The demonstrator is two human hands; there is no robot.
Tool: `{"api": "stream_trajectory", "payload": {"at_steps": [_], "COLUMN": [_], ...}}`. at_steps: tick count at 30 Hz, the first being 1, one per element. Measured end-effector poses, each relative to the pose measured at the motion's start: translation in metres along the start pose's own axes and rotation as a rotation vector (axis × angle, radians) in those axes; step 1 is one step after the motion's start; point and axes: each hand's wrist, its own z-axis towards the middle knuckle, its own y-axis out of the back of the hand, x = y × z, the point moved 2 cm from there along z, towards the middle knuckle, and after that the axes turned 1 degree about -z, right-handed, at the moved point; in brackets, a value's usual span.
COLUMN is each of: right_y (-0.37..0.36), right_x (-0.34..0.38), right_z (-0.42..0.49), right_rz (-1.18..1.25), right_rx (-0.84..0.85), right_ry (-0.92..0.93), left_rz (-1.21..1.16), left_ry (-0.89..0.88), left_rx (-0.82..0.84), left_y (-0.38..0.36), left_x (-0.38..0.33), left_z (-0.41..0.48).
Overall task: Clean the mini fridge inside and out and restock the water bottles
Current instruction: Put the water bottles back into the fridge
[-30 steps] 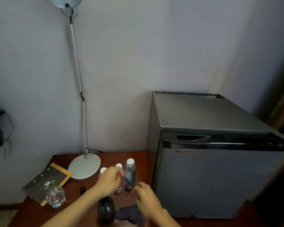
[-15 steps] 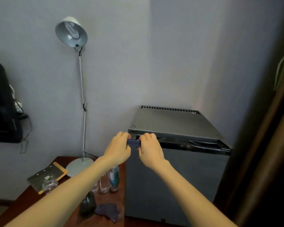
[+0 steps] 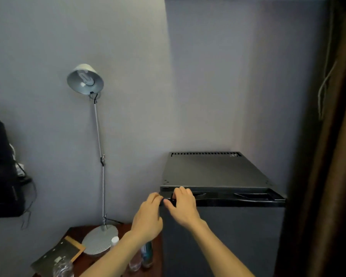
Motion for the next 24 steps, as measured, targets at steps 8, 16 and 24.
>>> {"api": "stream_trajectory", "payload": {"at_steps": [8,16,24], "right_y": [-0.003,0.000,0.034], "right_x": [0.002,0.012,0.024], "right_z": [0.004,-0.013,-0.067], "right_rz": [0.043,0.041,0.079], "right_rx": [-0.030,-0.057,0.023], "right_ry": [-0.104,-0.140,-0.084], "left_rz": [-0.015,0.013,0.058], "left_ry": [-0.101,-0.164,-0.175], "left_rx": [-0.009,-0.094,-0.208], "left_y": [0.000,0.014,0.024], "left_x": [0.011,-0.005,-0.047], "left_z": [0.003,-0.009,-0.061]}}
